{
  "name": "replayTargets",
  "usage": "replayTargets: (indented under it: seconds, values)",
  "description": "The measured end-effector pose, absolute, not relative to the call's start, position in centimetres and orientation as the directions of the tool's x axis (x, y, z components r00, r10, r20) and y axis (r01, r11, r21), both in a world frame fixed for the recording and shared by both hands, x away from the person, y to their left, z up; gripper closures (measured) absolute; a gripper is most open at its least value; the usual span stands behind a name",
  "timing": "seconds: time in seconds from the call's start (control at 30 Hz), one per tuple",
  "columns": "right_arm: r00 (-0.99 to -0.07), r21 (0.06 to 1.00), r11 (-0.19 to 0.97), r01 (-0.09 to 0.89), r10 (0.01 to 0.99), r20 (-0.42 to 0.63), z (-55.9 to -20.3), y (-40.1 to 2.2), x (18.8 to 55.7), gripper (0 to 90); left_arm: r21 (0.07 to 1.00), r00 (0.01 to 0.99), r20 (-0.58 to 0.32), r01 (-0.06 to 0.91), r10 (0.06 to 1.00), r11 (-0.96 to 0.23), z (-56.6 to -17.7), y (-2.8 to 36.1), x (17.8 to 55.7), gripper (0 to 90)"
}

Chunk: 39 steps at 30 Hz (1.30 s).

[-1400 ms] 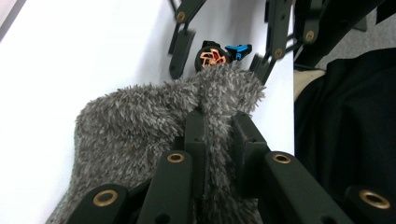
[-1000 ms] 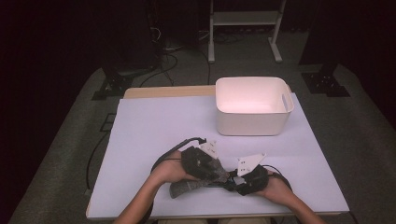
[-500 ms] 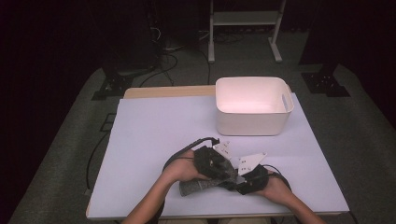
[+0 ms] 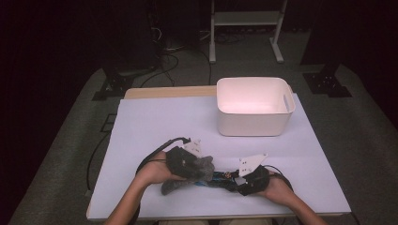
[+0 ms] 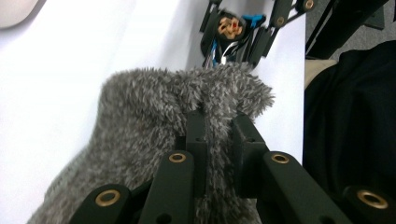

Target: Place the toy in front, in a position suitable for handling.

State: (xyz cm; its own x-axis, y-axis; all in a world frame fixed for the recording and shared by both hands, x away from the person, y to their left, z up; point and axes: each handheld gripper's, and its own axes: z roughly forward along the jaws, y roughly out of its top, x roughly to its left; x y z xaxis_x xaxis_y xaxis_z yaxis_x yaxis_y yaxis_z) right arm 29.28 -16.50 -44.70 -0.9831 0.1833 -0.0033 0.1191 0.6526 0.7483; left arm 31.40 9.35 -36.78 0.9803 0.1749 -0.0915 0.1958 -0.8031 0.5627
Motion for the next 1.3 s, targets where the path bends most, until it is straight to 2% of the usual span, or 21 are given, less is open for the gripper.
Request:
replayTargets:
  seconds: [0.47, 0.67, 1.07, 1.3]
  values:
    - [-0.984, 0.749, 0.651, 0.124, 0.179, 0.006, -44.7, -16.5, 29.4, 56.2, 0.544, 0.969, -0.088, 0.24, 0.23, -0.804, -36.8, 12.3, 31.4, 79.9]
    - [-0.984, 0.747, 0.653, 0.125, 0.18, 0.007, -44.7, -16.5, 29.4, 56.2, 0.558, 0.977, -0.094, 0.21, 0.19, -0.803, -36.6, 10.7, 31.5, 79.9]
    - [-0.985, 0.741, 0.661, 0.118, 0.173, 0.002, -44.6, -16.4, 29.4, 56.4, 0.559, 0.993, -0.093, 0.115, 0.076, -0.821, -36.6, 4.4, 31.8, 79.9]
    - [-0.987, 0.735, 0.669, 0.108, 0.161, -0.001, -44.5, -16.4, 29.5, 56.7, 0.551, 0.991, -0.093, 0.134, 0.099, -0.824, -36.6, 5.6, 32.1, 79.9]
